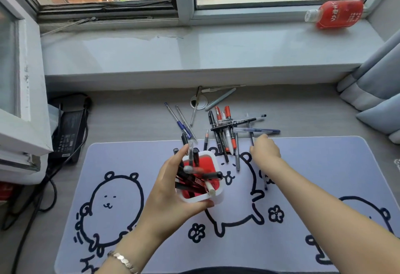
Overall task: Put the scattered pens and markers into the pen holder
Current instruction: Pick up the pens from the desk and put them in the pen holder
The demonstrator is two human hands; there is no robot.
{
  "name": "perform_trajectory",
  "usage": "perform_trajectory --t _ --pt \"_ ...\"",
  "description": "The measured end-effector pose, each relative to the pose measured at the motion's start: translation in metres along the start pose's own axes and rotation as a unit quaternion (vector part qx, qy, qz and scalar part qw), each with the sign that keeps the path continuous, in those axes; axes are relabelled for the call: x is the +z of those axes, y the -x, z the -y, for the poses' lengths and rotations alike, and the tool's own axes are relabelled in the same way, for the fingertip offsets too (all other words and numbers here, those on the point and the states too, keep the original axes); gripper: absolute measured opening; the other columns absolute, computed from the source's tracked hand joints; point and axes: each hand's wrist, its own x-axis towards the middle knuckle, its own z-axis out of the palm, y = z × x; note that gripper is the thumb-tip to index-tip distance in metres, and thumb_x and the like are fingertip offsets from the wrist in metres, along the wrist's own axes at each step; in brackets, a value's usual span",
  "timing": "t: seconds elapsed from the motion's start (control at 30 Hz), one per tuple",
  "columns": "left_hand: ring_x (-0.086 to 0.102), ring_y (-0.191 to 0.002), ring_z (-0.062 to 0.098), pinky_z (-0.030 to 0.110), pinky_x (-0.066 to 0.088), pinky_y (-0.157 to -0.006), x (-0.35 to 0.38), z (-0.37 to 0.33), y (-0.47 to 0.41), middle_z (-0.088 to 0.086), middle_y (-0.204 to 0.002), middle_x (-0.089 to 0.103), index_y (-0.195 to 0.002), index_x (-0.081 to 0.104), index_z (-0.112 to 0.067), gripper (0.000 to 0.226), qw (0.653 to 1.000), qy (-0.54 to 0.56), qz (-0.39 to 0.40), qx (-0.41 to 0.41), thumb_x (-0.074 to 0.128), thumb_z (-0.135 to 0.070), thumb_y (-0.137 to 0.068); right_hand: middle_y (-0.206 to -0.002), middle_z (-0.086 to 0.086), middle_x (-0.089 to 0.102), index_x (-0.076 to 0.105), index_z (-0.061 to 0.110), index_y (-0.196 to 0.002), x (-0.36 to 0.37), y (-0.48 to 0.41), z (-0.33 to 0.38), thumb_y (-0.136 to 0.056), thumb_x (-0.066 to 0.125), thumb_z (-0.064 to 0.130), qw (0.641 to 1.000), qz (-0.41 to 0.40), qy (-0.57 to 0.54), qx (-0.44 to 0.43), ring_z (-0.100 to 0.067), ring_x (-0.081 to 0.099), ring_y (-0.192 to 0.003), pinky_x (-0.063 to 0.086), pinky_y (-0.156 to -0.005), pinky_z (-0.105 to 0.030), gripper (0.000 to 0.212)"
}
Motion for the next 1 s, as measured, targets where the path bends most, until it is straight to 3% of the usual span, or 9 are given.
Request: perform_trajectory --t 0.1,0.2,0.27,0.4,0.47,0.57,0.67,0.8,1.0 --pt "0.045 -0.107 -0.015 -0.007 0.032 -0.077 0.000 0.000 0.000 -0.019 -0.121 0.047 -0.125 0.025 -0.060 0.101 1.000 0.003 -0.004 -0.001 0.088 -0.029 -0.051 -0.118 -0.026 0.050 0.040 -0.008 -0.115 0.000 0.004 -0.015 -0.090 0.043 0.003 1.000 0.019 -0.004 -0.019 -0.039 0.054 -0.101 0.042 -0.073 -0.036 0.027" --pt "0.044 -0.104 -0.018 -0.008 0.032 -0.077 -0.001 -0.001 0.000 -0.022 -0.118 0.047 -0.120 0.025 -0.064 0.100 1.000 0.013 -0.010 -0.008 0.088 -0.026 -0.052 -0.080 -0.016 0.056 0.052 0.002 -0.084 -0.006 0.006 -0.034 -0.090 0.043 0.004 0.993 0.050 -0.085 -0.066 -0.028 0.049 -0.066 0.032 -0.056 -0.030 0.011" --pt "0.043 -0.102 -0.021 -0.008 0.032 -0.075 0.000 -0.002 0.000 -0.022 -0.116 0.047 -0.118 0.024 -0.065 0.100 1.000 0.016 -0.011 -0.011 0.087 -0.023 -0.053 -0.058 -0.006 0.049 0.049 0.009 -0.065 -0.014 0.008 -0.043 -0.088 0.048 0.006 0.975 0.082 -0.198 -0.064 -0.019 0.040 -0.051 0.031 -0.050 -0.028 0.023" --pt "0.041 -0.101 -0.025 -0.009 0.031 -0.074 0.003 -0.004 -0.002 -0.022 -0.114 0.047 -0.117 0.023 -0.063 0.099 1.000 0.018 -0.007 -0.021 0.086 -0.020 -0.054 -0.063 -0.007 0.047 0.056 0.006 -0.082 -0.036 0.027 -0.044 -0.093 0.050 0.017 0.867 0.179 -0.463 0.052 -0.011 0.038 -0.045 0.036 -0.038 -0.015 0.016" --pt "0.041 -0.099 -0.027 -0.010 0.030 -0.073 0.004 -0.005 -0.004 -0.022 -0.111 0.047 -0.116 0.023 -0.063 0.098 1.000 0.015 -0.008 -0.023 0.085 -0.020 -0.055 -0.063 -0.008 0.043 0.055 0.003 -0.086 -0.046 0.042 -0.041 -0.094 0.047 0.018 0.814 0.234 -0.525 0.086 -0.009 0.041 -0.043 0.027 -0.027 -0.011 0.019" --pt "0.040 -0.097 -0.028 -0.010 0.030 -0.072 0.006 -0.003 -0.008 -0.017 -0.111 0.049 -0.115 0.021 -0.064 0.099 0.999 0.005 -0.022 -0.033 0.085 -0.017 -0.056 -0.063 -0.006 0.042 0.058 0.006 -0.082 -0.059 0.070 -0.038 -0.092 0.051 0.020 0.835 0.265 -0.479 0.046 -0.007 0.050 -0.044 0.020 -0.026 -0.011 0.019" --pt "0.036 -0.096 -0.031 -0.012 0.027 -0.071 0.008 -0.003 -0.010 -0.013 -0.117 0.049 -0.115 0.020 -0.066 0.100 0.999 -0.005 -0.034 -0.040 0.085 -0.019 -0.056 -0.061 0.000 0.048 0.062 0.012 -0.076 -0.072 0.099 -0.030 -0.091 0.051 0.022 0.847 0.245 -0.469 -0.055 -0.009 0.041 -0.055 0.020 -0.033 -0.010 0.022" --pt "0.036 -0.094 -0.032 -0.011 0.028 -0.072 0.012 -0.010 -0.010 -0.025 -0.108 0.043 -0.118 0.020 -0.062 0.096 0.999 -0.001 -0.025 -0.026 0.085 -0.026 -0.057 -0.056 0.008 0.051 0.064 0.012 -0.077 -0.079 0.133 -0.006 -0.088 0.055 0.016 0.860 0.121 -0.441 -0.228 0.001 0.041 -0.044 0.031 -0.039 -0.008 0.014" --pt "0.042 -0.106 -0.018 -0.006 0.033 -0.077 0.018 -0.013 -0.008 -0.016 -0.119 0.048 -0.131 0.020 -0.054 0.102 1.000 0.001 -0.009 -0.013 0.085 -0.030 -0.055 -0.057 0.013 0.044 0.064 0.031 -0.075 -0.058 0.151 0.012 -0.080 0.067 0.026 0.894 0.023 -0.242 -0.375 -0.003 0.043 -0.060 0.032 -0.056 -0.015 0.008"
